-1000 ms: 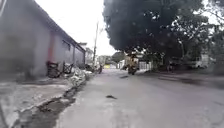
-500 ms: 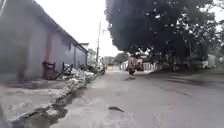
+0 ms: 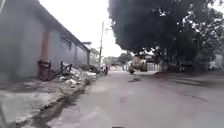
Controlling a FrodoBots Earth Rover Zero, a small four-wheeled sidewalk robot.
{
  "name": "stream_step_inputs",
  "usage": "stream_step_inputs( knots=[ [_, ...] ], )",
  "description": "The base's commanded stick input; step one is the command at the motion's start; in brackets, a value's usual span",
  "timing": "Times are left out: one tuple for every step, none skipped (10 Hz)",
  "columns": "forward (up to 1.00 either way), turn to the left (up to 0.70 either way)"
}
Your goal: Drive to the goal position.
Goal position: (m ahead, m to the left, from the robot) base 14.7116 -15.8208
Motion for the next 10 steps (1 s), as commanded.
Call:
stream_step_inputs(
  knots=[
    [1.0,-0.4],
    [1.0,-0.23],
    [1.0,0.0],
    [1.0,0.0],
    [1.0,0.0],
    [1.0,-0.08],
    [1.0,-0.28],
    [1.0,-0.19],
    [1.0,0.0],
    [1.0,0.0]
  ],
)
